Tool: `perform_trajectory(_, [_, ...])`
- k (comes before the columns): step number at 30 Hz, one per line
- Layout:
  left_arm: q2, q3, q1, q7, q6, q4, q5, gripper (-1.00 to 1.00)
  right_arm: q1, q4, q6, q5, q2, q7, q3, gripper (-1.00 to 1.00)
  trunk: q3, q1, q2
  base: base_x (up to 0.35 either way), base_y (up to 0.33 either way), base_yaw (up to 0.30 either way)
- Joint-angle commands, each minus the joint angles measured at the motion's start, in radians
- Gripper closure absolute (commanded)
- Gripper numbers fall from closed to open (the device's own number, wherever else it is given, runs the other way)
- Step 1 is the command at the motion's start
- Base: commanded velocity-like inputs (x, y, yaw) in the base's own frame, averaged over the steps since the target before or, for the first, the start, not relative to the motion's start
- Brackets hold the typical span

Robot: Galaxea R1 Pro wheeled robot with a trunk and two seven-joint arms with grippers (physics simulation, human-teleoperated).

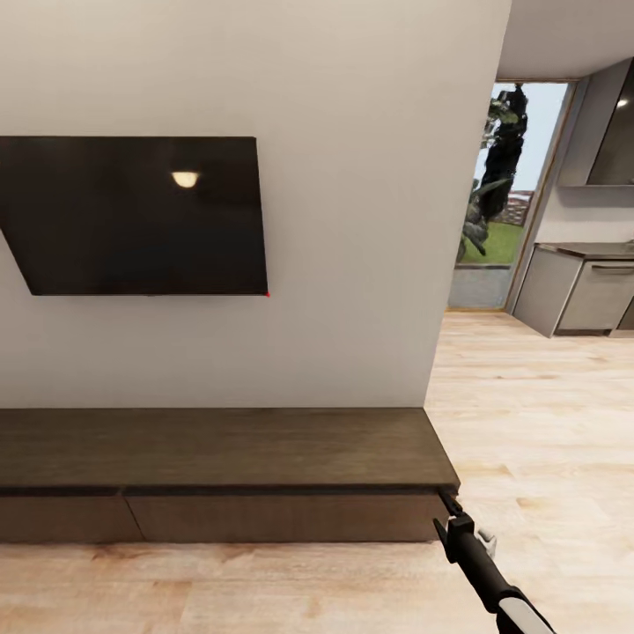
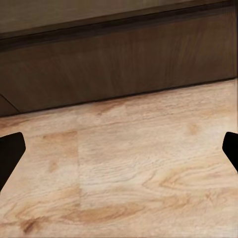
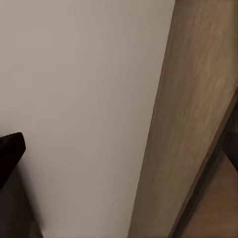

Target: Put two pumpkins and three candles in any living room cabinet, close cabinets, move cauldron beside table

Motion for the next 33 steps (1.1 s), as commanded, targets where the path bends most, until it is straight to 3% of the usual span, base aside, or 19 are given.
perform_trajectory(1, [0.002, 0.000, 0.012, -0.002, 0.001, -0.022, 0.000, -1.00, -0.001, 0.001, 0.009, -0.009, 0.001, 0.002, -0.005, -1.00, -0.004, 0.004, -0.007, 0.004, 0.000, 0.000])
perform_trajectory(7, [0.002, 0.000, 0.036, -0.002, 0.008, -0.077, 0.001, -1.00, -0.001, 0.003, 0.008, -0.009, -0.001, 0.003, -0.009, -1.00, -0.023, 0.027, -0.049, 0.001, 0.000, 0.000])
perform_trajectory(16, [-0.001, 0.005, 0.105, -0.002, 0.023, -0.247, 0.007, -1.00, -0.001, 0.004, 0.008, -0.009, -0.015, 0.003, -0.011, -1.00, -0.051, 0.061, -0.112, 0.000, 0.000, 0.000])
perform_trajectory(20, [-0.001, 0.007, 0.110, -0.002, 0.043, -0.260, 0.008, -1.00, -0.001, 0.004, 0.006, -0.009, -0.016, 0.003, -0.011, -1.00, -0.063, 0.077, -0.140, 0.000, 0.000, 0.000])
perform_trajectory(28, [-0.002, 0.008, 0.112, -0.001, 0.017, -0.247, 0.011, -1.00, -0.001, 0.004, 0.000, -0.008, -0.016, 0.003, -0.010, -1.00, -0.089, 0.107, -0.196, 0.000, 0.000, 0.000])
perform_trajectory(33, [-0.003, 0.007, 0.113, -0.001, -0.080, -0.209, 0.008, -1.00, -0.001, 0.004, -0.001, -0.005, -0.015, 0.003, -0.010, -1.00, -0.104, 0.127, -0.231, 0.000, 0.000, 0.000])
